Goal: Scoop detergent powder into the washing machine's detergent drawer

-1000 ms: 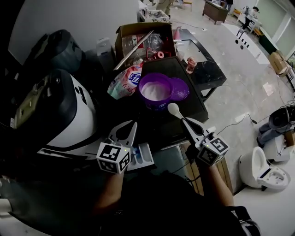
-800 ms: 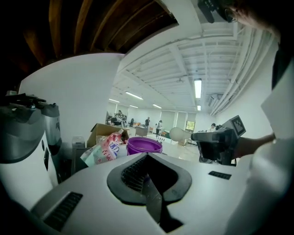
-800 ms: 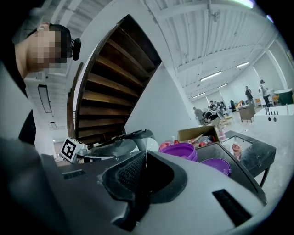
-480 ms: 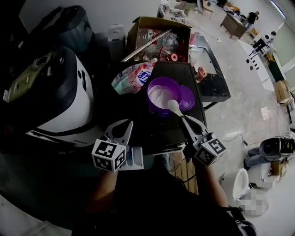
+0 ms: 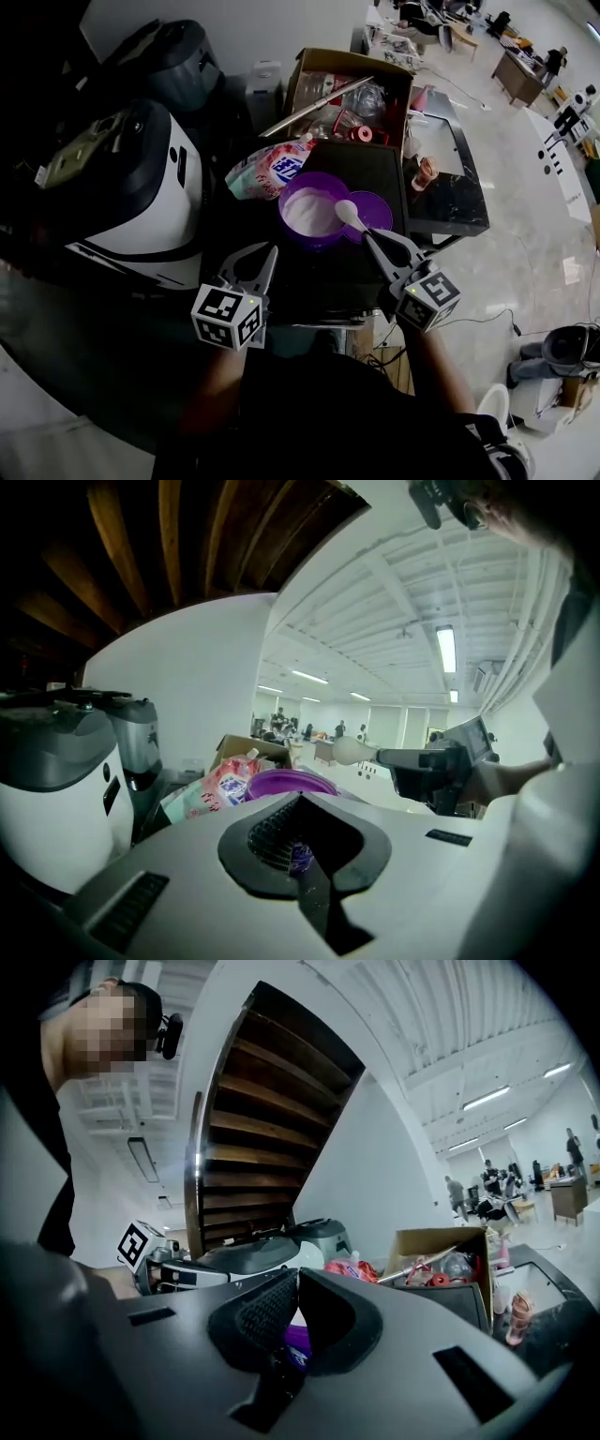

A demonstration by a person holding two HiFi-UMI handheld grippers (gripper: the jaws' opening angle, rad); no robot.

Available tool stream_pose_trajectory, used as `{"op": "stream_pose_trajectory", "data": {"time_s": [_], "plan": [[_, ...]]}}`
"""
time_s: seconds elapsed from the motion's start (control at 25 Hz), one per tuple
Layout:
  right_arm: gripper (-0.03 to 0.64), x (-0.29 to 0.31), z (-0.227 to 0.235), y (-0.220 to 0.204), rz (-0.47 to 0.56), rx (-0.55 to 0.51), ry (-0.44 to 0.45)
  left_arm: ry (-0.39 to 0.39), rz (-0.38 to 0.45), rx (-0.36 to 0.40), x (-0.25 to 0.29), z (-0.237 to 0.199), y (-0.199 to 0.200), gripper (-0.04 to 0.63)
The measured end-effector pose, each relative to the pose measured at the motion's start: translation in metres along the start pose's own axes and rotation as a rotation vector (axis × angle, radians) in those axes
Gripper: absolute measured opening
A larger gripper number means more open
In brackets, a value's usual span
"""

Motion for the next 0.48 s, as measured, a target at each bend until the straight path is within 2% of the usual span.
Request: {"op": "stream_pose_trajectory", "data": {"time_s": [0.28,0.48], "plan": [[0.020,0.012,0.029,0.011,-0.021,-0.136,0.112,0.134,0.026,-0.004,-0.008,0.024,0.007,0.008],[0.020,0.028,0.038,0.031,-0.011,-0.235,0.145,0.173,0.043,0.008,-0.017,0.023,0.014,0.008]]}}
Point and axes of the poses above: the fingertips, and each gripper's own axes: x forward along the fingers, z to its right, y out of its top, the point moved 9 cm from there along -x, backward along the fingers, and after that the axes turned 15 degrees about -y, right-handed, at the moved point
